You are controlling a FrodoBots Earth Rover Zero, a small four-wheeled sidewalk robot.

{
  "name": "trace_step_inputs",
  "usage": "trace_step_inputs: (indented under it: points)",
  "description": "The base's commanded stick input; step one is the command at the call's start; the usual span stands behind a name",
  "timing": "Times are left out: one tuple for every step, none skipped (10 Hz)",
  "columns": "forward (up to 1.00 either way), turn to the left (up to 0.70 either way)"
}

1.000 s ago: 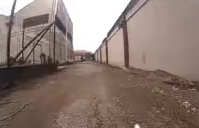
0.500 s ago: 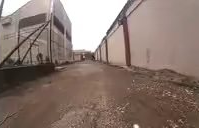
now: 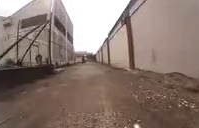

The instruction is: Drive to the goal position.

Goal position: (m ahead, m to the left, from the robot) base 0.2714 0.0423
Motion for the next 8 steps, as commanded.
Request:
trace_step_inputs:
  points:
    - [0.7,0.0]
    - [0.7,0.0]
    - [0.7,0.0]
    - [0.7,0.0]
    - [0.7,0.0]
    - [0.7,0.0]
    - [0.7,0.0]
    - [0.7,0.0]
